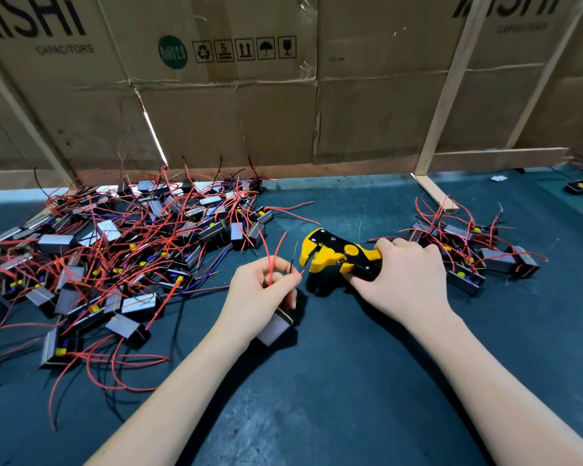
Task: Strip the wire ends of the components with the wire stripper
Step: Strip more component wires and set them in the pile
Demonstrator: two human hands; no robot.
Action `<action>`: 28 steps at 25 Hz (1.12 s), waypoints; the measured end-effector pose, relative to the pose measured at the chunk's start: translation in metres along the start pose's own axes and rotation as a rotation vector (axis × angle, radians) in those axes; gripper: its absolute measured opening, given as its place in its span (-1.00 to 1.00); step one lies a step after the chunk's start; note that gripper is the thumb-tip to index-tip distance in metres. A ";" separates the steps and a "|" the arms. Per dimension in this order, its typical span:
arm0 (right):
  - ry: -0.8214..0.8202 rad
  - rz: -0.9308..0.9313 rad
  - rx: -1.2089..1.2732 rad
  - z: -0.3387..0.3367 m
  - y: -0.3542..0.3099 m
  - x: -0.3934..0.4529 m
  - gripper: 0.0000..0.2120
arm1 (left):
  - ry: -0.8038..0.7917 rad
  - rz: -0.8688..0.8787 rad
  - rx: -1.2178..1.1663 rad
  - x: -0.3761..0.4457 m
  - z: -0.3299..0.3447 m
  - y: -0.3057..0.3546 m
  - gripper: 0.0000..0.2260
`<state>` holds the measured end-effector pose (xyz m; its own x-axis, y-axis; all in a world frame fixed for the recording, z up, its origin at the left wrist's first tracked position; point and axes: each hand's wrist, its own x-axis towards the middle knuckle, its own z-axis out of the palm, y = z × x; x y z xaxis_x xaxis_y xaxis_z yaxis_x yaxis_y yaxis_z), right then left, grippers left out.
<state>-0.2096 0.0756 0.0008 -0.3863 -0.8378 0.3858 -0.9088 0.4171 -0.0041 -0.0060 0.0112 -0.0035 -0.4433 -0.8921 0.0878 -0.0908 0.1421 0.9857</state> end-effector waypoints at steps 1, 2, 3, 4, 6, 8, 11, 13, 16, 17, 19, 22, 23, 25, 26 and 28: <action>0.002 -0.006 0.005 0.000 -0.001 0.000 -0.49 | 0.003 0.000 0.005 0.000 0.000 0.000 -0.90; 0.004 -0.010 0.006 0.000 -0.002 0.000 -0.49 | 0.006 0.000 0.007 0.000 -0.001 0.000 -0.90; 0.008 -0.012 0.003 0.001 -0.002 0.000 -0.49 | 0.007 -0.001 0.009 0.001 -0.001 0.000 -0.90; 0.010 -0.010 -0.001 0.001 -0.002 0.000 -0.50 | 0.007 -0.002 0.010 0.001 -0.002 0.000 -0.91; 0.002 0.003 -0.020 0.001 0.001 0.001 -0.49 | 0.002 -0.006 0.008 0.000 -0.002 0.000 -0.91; -0.009 0.019 -0.039 0.002 0.004 0.001 -0.48 | -0.002 -0.013 0.001 0.000 -0.001 0.000 -0.90; 0.008 0.027 -0.047 0.002 0.002 0.001 -0.47 | -0.014 -0.030 -0.023 -0.001 -0.001 0.001 -0.90; 0.017 0.024 -0.051 0.002 -0.001 0.000 -0.47 | -0.028 -0.029 -0.037 -0.002 0.000 0.002 -0.90; 0.012 0.013 -0.054 0.002 -0.004 -0.001 -0.47 | -0.049 -0.018 -0.034 -0.003 0.000 0.003 -0.91; 0.008 0.010 -0.048 0.002 -0.005 -0.001 -0.47 | -0.053 -0.015 -0.028 -0.003 0.000 0.003 -0.91; 0.009 0.007 -0.041 0.002 -0.005 -0.001 -0.47 | -0.049 -0.010 -0.006 -0.004 0.001 0.003 -0.91; 0.025 0.005 -0.049 0.002 -0.005 -0.001 -0.47 | -0.021 -0.010 -0.004 -0.003 0.002 0.002 -0.89; 0.027 0.004 -0.052 0.002 -0.004 -0.001 -0.46 | -0.007 -0.006 -0.011 -0.003 0.002 0.002 -0.89; 0.032 0.005 -0.053 0.001 -0.002 -0.001 -0.45 | 0.026 0.007 -0.028 -0.002 0.001 0.002 -0.89; 0.035 0.006 -0.055 0.000 -0.002 -0.001 -0.45 | 0.036 0.009 -0.035 -0.002 0.001 0.002 -0.89; 0.037 0.004 -0.053 0.000 -0.004 -0.002 -0.46 | 0.032 0.002 -0.036 -0.001 0.001 0.002 -0.89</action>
<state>-0.2053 0.0758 0.0005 -0.3833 -0.8227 0.4198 -0.8970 0.4399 0.0429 -0.0067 0.0132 -0.0017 -0.4148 -0.9050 0.0940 -0.0573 0.1291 0.9900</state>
